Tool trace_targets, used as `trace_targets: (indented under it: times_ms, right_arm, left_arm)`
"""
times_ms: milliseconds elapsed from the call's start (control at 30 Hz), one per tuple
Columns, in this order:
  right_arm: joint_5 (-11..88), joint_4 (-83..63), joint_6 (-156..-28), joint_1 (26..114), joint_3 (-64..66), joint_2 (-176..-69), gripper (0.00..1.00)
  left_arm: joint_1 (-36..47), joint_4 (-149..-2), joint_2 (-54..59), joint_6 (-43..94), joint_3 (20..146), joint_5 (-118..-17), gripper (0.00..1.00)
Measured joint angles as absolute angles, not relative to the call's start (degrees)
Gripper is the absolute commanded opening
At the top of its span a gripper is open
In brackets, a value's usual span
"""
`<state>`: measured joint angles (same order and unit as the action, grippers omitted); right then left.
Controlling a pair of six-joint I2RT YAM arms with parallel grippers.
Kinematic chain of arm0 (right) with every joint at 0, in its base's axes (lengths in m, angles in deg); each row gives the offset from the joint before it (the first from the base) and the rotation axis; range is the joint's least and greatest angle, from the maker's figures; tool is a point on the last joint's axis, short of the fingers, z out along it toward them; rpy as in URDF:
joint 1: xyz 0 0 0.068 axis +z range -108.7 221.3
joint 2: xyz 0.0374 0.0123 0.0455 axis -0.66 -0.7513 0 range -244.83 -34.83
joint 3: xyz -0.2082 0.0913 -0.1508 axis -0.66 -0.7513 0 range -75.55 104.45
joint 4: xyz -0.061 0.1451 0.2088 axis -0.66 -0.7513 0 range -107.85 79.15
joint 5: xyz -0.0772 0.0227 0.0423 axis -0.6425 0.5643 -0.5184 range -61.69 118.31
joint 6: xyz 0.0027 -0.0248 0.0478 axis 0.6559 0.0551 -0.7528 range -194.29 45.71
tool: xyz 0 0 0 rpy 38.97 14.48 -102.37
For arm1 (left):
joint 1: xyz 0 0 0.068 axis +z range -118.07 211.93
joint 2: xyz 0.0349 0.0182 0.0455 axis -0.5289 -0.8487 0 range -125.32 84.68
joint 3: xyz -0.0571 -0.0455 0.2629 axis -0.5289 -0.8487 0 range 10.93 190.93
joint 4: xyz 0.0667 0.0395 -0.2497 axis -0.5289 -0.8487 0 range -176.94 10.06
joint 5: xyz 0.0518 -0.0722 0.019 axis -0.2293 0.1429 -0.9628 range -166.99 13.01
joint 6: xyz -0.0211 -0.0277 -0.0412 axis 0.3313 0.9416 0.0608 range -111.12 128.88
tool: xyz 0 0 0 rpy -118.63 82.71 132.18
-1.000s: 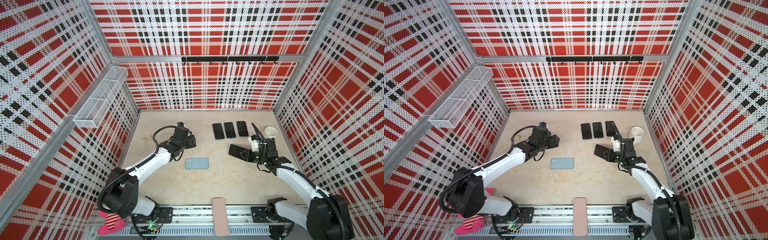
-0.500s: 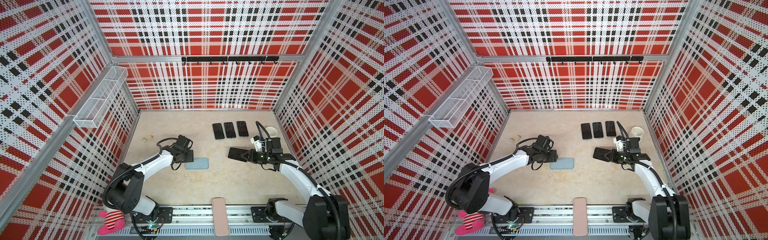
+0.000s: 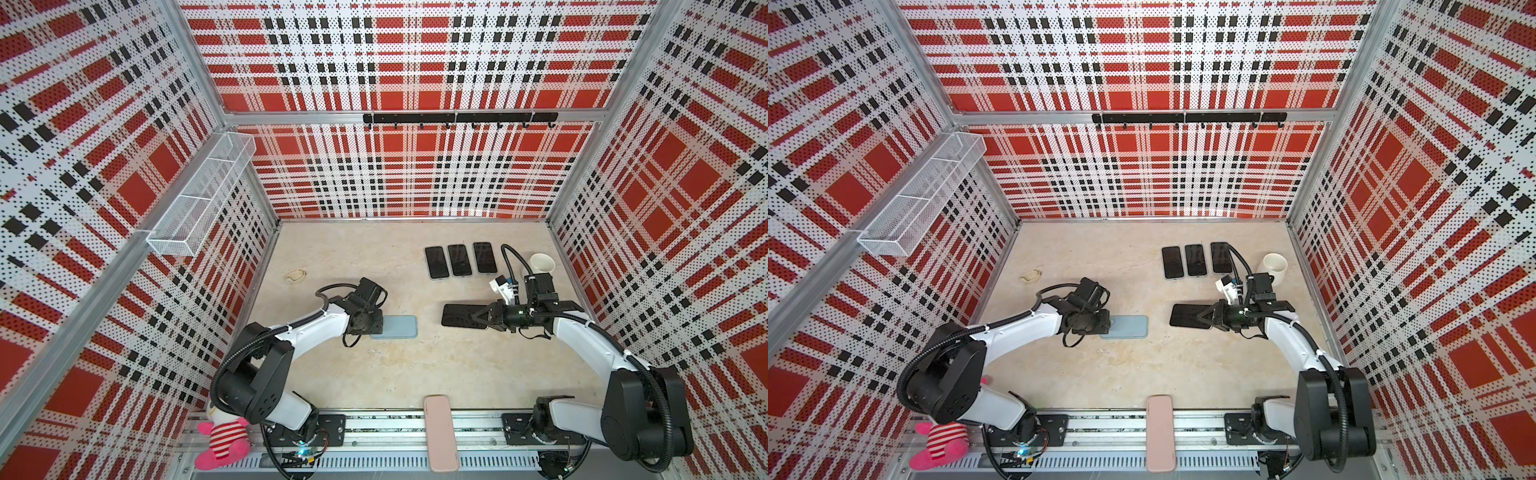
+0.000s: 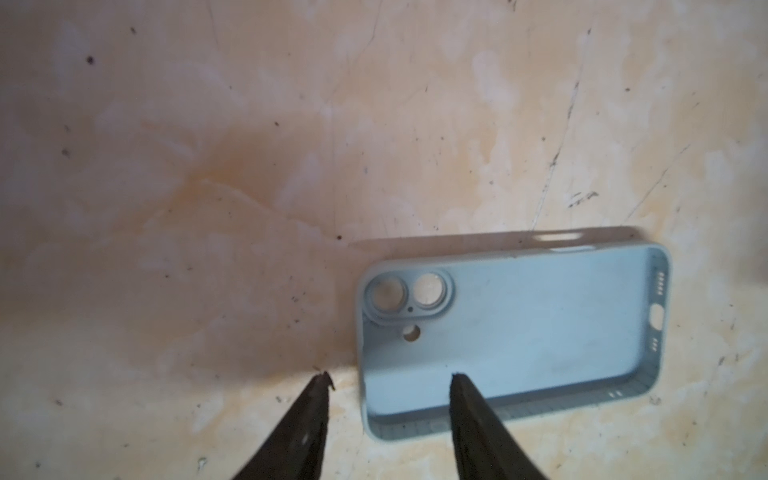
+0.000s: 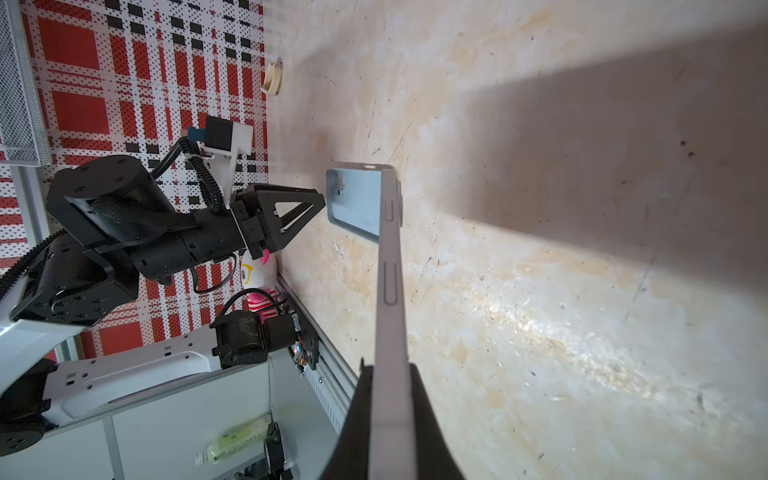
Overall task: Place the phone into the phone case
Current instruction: 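Grasp the case's lens-hole end with left gripper while right gripper lowers phone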
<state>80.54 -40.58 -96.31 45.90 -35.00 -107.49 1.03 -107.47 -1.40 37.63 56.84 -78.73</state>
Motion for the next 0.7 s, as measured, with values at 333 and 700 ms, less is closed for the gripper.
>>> trace_targets:
  times_ms: [333,700]
  right_arm:
    - [81.9,-37.4,-97.0,47.7,-35.0,-109.0,0.00]
    - [82.7,-29.3,-101.4,51.9,-35.0,-116.5,0.00]
  left_arm:
    - [1.5,-103.5,-2.3,38.2,55.8,-77.9,0.33]
    - [1.3,-95.0,-6.5,41.9,56.0,-73.4,0.28]
